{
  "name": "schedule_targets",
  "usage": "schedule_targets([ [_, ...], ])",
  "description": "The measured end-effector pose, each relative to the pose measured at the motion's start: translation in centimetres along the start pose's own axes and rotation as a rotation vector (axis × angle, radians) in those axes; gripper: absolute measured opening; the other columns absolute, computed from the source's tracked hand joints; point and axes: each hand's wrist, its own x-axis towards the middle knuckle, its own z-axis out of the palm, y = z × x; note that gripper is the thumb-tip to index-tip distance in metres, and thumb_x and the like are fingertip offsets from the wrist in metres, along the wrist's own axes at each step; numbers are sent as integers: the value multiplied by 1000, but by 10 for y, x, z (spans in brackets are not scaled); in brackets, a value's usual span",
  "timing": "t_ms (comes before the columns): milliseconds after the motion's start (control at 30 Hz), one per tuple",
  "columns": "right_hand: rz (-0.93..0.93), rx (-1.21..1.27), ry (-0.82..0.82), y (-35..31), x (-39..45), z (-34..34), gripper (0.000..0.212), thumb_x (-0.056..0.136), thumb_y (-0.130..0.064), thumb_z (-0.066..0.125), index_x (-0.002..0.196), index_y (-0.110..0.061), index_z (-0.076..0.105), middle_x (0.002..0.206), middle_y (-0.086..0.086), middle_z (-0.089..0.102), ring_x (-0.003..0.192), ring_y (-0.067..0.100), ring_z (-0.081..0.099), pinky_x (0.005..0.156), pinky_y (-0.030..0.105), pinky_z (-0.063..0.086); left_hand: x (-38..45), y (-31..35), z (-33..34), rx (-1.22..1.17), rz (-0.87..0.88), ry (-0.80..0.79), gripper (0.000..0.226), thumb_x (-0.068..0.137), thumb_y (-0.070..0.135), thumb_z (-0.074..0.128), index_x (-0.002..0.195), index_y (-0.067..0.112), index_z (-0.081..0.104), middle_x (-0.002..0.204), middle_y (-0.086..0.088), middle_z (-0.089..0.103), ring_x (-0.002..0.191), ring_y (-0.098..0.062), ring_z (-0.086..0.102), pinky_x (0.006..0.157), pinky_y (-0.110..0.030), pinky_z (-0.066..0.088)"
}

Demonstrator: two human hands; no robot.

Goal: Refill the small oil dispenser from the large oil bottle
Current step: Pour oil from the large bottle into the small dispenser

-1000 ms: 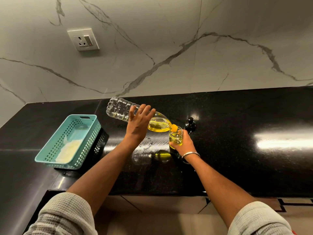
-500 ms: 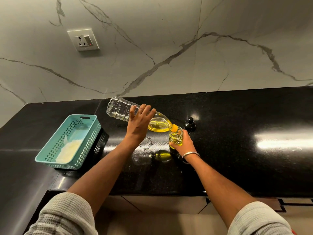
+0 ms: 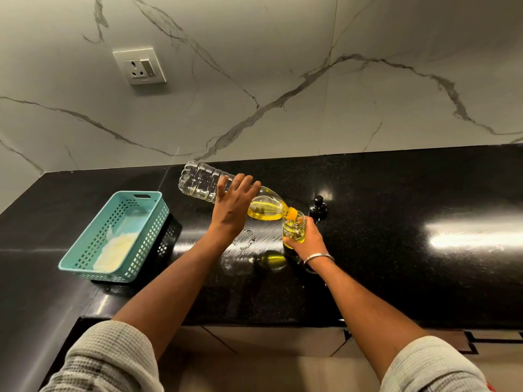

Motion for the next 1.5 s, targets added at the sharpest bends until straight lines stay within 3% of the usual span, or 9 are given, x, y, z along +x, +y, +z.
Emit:
schedule_targets([
  [1500,-6,-17,12,1,1,1,63,64,-18,84,115,-19,48,115,5,59,106,20,57,93,33,48,2,0,1,23,1,-6,74,50,-4,84,114,24,63,118,-2,62,118,-26,57,102,-40,20],
])
